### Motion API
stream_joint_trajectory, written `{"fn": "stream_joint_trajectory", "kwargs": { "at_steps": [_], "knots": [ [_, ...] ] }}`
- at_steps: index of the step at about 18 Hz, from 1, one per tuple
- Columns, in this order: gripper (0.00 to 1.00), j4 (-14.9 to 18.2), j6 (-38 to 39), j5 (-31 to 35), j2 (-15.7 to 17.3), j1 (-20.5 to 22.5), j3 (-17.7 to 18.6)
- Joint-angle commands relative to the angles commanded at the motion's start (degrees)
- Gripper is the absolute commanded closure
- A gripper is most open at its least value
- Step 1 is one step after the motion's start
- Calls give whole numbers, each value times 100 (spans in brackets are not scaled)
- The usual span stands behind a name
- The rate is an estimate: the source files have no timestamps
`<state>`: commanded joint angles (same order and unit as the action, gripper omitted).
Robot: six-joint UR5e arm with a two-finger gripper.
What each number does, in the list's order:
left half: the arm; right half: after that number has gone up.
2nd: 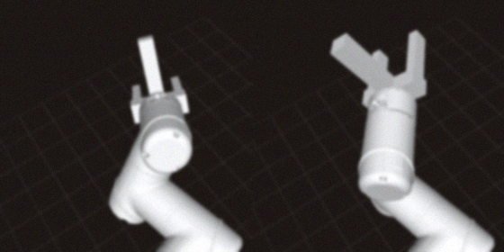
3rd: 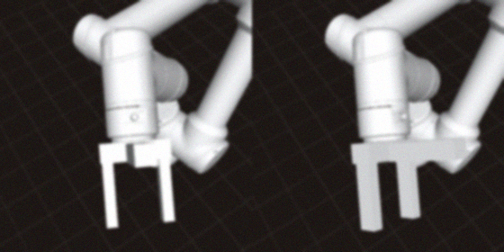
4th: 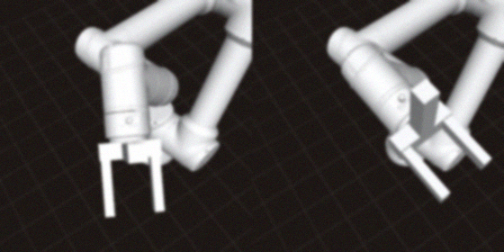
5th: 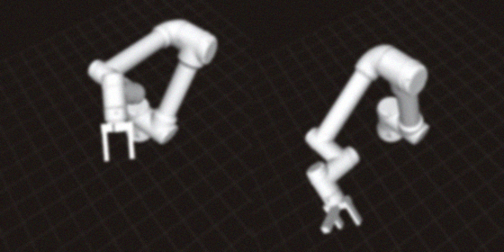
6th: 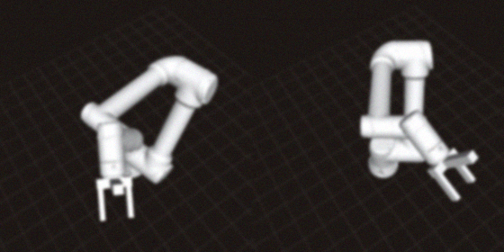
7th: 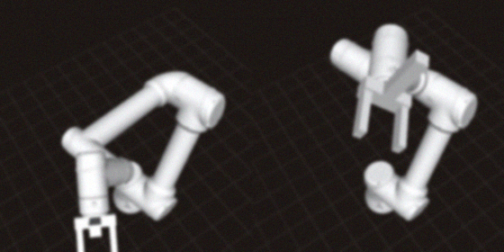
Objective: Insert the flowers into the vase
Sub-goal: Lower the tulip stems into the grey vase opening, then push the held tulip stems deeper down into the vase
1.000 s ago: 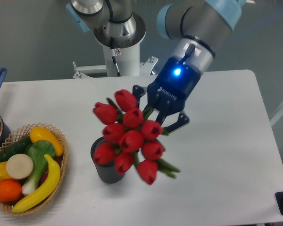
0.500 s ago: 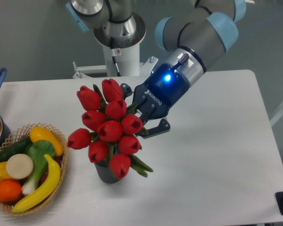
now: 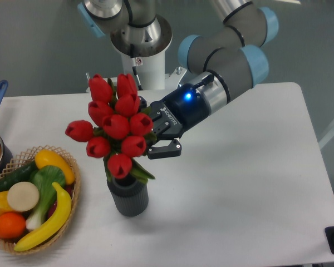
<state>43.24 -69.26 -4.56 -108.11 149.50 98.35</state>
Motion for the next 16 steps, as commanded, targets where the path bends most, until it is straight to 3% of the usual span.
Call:
{"fn": "stream_joint_trajectory", "kwargs": {
  "at_steps": [16],
  "knots": [
    [70,0,-527,-124,-263,26,325]
  ]
}}
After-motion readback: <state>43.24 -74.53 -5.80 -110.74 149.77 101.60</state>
